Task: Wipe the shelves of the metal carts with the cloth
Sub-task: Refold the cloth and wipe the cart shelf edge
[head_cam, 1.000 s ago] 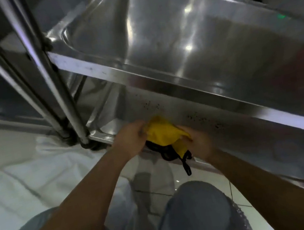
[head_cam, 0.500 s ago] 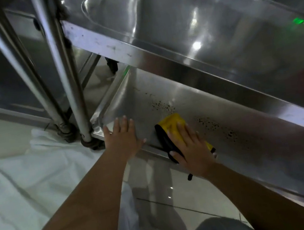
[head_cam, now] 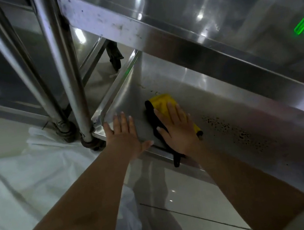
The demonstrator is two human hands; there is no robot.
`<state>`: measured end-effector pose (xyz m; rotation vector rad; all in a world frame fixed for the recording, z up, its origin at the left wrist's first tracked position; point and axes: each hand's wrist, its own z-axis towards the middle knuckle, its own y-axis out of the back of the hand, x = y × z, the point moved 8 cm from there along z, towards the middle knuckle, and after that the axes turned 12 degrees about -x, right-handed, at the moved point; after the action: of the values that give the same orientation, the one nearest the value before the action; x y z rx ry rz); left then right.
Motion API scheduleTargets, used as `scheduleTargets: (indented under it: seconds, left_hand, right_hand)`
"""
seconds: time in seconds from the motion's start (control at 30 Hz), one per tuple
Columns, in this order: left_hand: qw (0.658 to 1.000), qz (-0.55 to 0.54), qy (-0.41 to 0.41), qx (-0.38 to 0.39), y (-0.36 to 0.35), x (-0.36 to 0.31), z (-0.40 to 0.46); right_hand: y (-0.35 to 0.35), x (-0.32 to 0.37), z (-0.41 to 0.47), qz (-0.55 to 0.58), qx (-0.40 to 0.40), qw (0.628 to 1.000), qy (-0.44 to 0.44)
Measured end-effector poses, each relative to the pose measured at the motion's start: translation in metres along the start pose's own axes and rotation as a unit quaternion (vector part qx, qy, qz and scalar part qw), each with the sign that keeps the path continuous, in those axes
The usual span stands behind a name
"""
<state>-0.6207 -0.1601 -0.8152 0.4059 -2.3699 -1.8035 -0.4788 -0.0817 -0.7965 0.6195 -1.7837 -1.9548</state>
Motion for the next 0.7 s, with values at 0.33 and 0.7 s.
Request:
scheduleTargets:
  seconds: [0.33,0.7]
  left_hand:
    - [1.000,-0.010,0.004,0.023,-0.008,-0.001,-0.003]
    - [0.999,-0.013,0.006,0.046,-0.012,0.002,0.003]
  right_hand:
    - [0.001,-0.007,-0.050,0.056,-0.044,0.996,0.045]
    - [-0.009,0.054,0.105,0.101,0.026,0.995,0.003]
